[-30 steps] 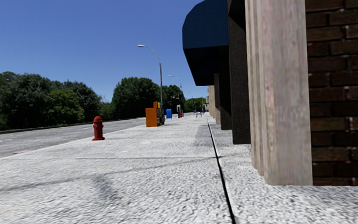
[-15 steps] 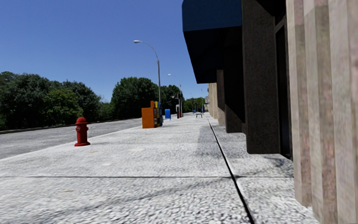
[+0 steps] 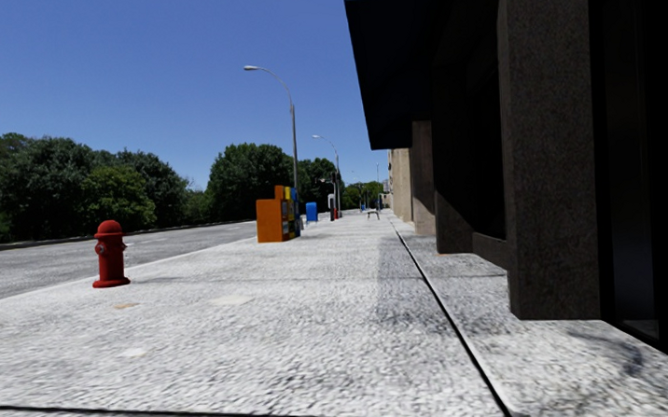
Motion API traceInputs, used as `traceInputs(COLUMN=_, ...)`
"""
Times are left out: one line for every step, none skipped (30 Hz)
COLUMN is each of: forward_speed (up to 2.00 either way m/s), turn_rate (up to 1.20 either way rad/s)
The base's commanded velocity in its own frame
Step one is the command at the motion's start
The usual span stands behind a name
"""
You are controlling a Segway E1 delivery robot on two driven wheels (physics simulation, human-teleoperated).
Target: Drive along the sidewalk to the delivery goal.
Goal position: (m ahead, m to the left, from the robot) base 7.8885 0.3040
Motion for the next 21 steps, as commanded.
traceInputs(forward_speed=2.00, turn_rate=0.00)
traceInputs(forward_speed=2.00, turn_rate=0.00)
traceInputs(forward_speed=2.00, turn_rate=0.00)
traceInputs(forward_speed=2.00, turn_rate=0.00)
traceInputs(forward_speed=2.00, turn_rate=0.00)
traceInputs(forward_speed=2.00, turn_rate=0.00)
traceInputs(forward_speed=2.00, turn_rate=0.00)
traceInputs(forward_speed=2.00, turn_rate=0.00)
traceInputs(forward_speed=2.00, turn_rate=0.00)
traceInputs(forward_speed=2.00, turn_rate=0.00)
traceInputs(forward_speed=2.00, turn_rate=0.00)
traceInputs(forward_speed=2.00, turn_rate=0.00)
traceInputs(forward_speed=2.00, turn_rate=0.00)
traceInputs(forward_speed=2.00, turn_rate=0.00)
traceInputs(forward_speed=2.00, turn_rate=0.00)
traceInputs(forward_speed=2.00, turn_rate=0.00)
traceInputs(forward_speed=2.00, turn_rate=0.00)
traceInputs(forward_speed=2.00, turn_rate=0.00)
traceInputs(forward_speed=2.00, turn_rate=0.00)
traceInputs(forward_speed=2.00, turn_rate=0.00)
traceInputs(forward_speed=2.00, turn_rate=0.00)
